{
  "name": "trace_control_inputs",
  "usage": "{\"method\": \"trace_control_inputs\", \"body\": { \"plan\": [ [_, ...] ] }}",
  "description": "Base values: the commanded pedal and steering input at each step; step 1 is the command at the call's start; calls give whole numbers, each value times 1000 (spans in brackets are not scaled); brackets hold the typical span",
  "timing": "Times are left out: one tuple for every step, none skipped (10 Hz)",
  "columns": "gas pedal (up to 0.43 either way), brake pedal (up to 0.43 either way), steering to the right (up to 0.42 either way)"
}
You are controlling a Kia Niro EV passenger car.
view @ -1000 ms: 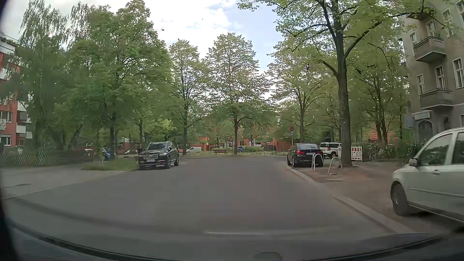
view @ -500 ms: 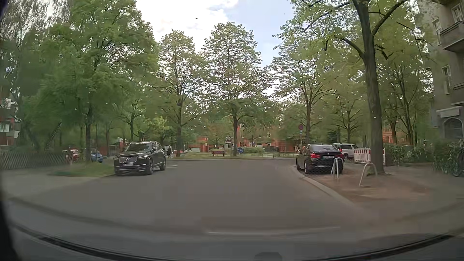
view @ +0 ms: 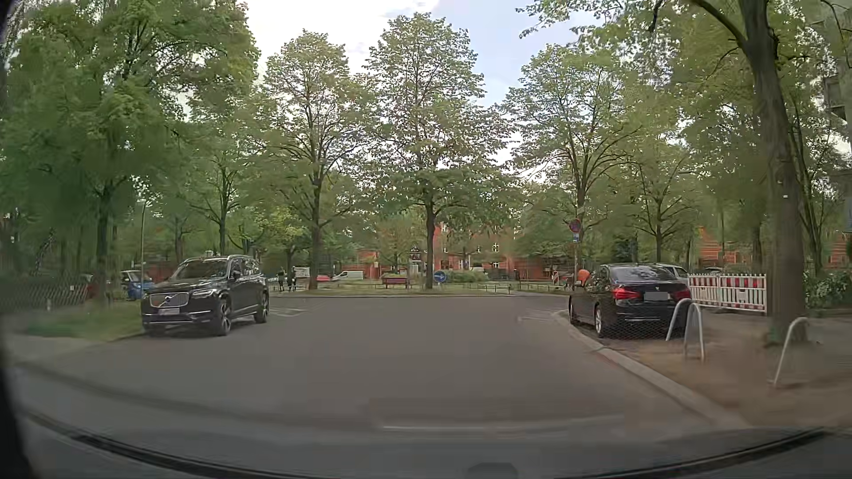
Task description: Follow the waypoints while adhering to traffic rules and regulations
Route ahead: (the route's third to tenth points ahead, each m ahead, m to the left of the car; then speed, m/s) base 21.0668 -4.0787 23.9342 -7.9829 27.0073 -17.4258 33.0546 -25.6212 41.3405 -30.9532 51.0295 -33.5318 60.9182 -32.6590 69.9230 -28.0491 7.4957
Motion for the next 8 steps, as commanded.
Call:
{"method": "trace_control_inputs", "body": {
  "plan": [
    [0,18,-2],
    [0,12,-2],
    [0,55,-2],
    [0,98,-2],
    [0,159,-2],
    [0,201,-3],
    [0,226,-2],
    [0,238,-2]
  ]
}}
